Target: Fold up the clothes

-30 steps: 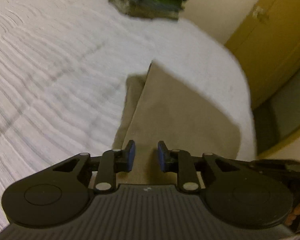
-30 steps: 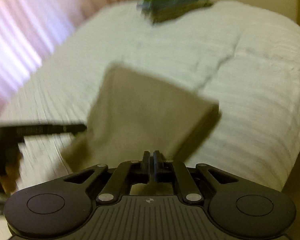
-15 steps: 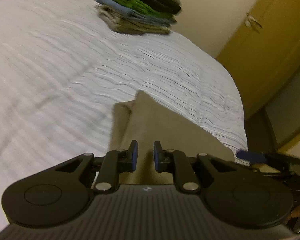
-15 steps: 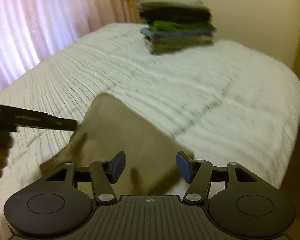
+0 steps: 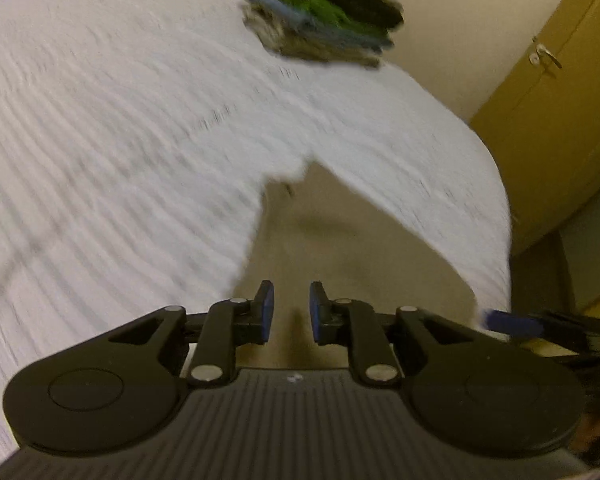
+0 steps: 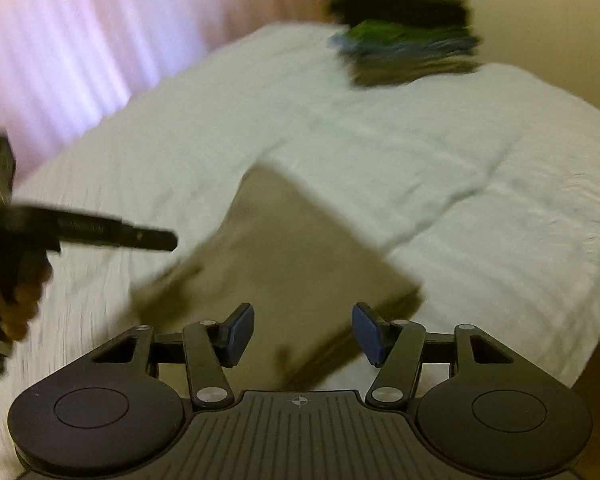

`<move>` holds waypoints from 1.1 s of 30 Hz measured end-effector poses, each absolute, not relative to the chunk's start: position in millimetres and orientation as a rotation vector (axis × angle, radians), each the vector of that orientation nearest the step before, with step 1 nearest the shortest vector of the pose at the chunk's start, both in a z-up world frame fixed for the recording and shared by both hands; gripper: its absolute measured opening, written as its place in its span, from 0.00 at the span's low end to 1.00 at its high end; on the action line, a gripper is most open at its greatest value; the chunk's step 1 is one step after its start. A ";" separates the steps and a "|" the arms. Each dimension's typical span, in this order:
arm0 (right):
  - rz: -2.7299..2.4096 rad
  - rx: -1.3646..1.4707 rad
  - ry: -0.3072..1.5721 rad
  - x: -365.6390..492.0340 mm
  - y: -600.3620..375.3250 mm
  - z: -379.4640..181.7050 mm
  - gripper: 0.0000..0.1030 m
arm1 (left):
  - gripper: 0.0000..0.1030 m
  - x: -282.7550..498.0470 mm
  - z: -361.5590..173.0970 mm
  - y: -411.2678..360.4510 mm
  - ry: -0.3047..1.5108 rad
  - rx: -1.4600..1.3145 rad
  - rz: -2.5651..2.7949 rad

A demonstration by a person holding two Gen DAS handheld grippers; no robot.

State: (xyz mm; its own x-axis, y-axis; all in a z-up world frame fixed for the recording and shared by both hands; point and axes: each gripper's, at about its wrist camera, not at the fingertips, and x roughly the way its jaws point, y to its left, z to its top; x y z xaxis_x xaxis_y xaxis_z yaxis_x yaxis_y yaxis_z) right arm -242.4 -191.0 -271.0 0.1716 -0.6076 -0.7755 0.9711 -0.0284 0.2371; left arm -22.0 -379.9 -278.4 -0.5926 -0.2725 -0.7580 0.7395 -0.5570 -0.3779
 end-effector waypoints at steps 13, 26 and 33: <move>-1.253 1.185 0.844 -230.2 -201.8 -228.4 0.85 | 0.23 -3.1 -225.8 -329.3 1.111 1.046 -1.727; -1.178 1.044 0.965 -220.6 -228.4 -150.3 0.86 | 0.34 -5.3 -153.5 -293.3 1.079 1.059 -1.620; -0.950 0.852 1.072 -223.4 -269.0 -151.1 0.86 | 0.35 -23.6 -145.4 -291.3 1.101 0.936 -1.487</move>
